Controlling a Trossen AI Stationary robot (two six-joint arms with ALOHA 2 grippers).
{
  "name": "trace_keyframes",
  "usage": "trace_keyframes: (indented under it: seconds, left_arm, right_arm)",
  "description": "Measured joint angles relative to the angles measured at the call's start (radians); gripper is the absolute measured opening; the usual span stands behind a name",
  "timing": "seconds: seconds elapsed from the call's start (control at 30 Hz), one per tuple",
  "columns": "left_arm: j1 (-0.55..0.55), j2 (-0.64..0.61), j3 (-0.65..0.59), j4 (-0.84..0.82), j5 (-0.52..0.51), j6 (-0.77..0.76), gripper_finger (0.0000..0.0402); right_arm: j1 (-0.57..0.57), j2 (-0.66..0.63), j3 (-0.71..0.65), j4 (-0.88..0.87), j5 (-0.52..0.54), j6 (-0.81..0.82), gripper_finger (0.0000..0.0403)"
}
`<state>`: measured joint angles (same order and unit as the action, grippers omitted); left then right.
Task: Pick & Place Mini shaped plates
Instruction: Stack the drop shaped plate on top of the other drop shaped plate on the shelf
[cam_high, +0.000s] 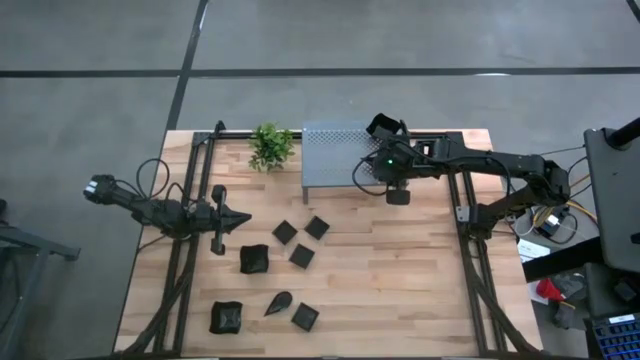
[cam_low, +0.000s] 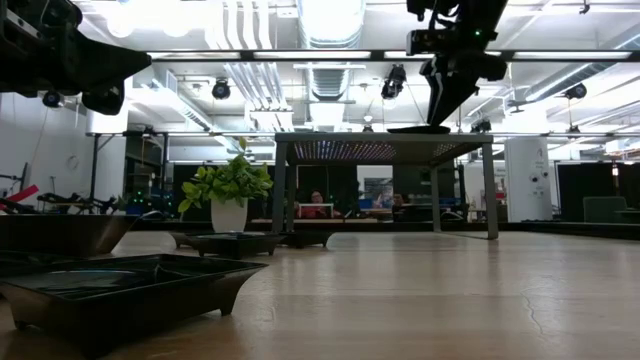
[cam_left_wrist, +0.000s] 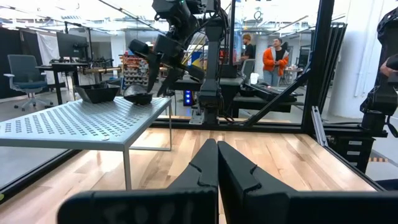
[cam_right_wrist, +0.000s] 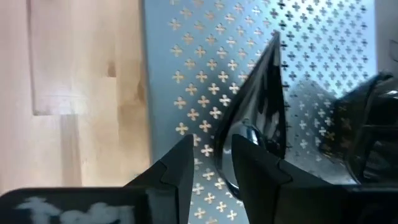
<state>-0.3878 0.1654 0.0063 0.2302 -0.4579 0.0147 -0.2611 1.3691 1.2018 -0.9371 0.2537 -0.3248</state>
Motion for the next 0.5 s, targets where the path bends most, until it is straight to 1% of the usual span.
trace_keyframes:
  seconds: [0.13, 0.37, 0.5]
  left_arm:
    - [0.000, 0.000, 0.000, 0.000, 0.000, 0.000, 0.0000]
    - [0.000, 0.000, 0.000, 0.000, 0.000, 0.000, 0.0000]
    - [0.000, 0.000, 0.000, 0.000, 0.000, 0.000, 0.0000]
  right_arm:
    - [-0.001, 0.001, 0.000, 0.008, -0.044, -0.006, 0.0098]
    - [-0.001, 0.000, 0.000, 0.029, -0.053, -0.042, 0.0093]
    - [-0.002, -0.001, 0.016, 0.032, -0.036, -0.057, 0.0095]
